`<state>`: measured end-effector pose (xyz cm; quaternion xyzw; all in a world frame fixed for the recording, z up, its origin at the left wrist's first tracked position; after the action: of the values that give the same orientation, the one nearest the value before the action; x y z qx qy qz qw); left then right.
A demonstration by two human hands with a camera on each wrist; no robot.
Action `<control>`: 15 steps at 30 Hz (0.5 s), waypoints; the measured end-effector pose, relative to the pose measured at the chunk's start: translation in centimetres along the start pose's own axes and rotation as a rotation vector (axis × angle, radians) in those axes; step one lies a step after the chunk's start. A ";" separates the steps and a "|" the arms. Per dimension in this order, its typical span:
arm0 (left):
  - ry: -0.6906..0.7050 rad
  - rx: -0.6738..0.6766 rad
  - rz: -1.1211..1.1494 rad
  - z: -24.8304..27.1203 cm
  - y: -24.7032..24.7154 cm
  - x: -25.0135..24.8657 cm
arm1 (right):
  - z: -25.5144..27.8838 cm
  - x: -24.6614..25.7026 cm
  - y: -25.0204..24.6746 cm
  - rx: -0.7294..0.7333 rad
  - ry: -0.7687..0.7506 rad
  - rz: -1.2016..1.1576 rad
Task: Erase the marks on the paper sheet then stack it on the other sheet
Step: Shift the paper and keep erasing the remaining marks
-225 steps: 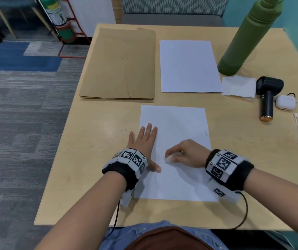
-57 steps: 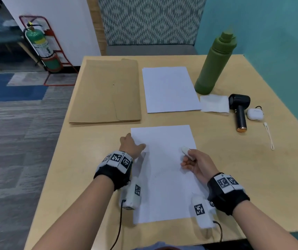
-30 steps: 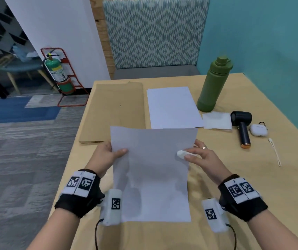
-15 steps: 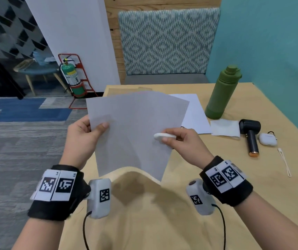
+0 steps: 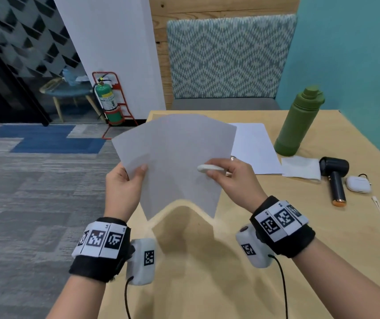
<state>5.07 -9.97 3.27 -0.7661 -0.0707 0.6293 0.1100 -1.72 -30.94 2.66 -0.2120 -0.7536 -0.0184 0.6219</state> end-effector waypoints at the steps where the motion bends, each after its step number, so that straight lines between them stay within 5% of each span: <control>1: 0.003 -0.013 0.002 -0.1 0.0 0.0 | -0.1 0.1 -0.1 -0.018 0.003 -0.022; 5: -0.083 0.018 -0.088 -0.3 0.8 1.5 | 0.1 -1.0 0.4 0.051 0.047 0.049; 15: -0.212 0.057 -0.056 -2.7 1.1 1.7 | 0.9 -8.8 -0.8 0.237 0.432 0.137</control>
<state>8.03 -10.79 1.86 -0.6895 -0.0856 0.7053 0.1412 -1.63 -34.01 -5.72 -0.1792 -0.5841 0.0675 0.7888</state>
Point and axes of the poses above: each hand's wrist, its own z-axis away from the middle knuckle, its own y-axis out of the palm, x = y × z, the point moved 3 cm from there along -z, towards the middle knuckle, and after that the axes turned 12 degrees about -z, right-handed, at the moved point
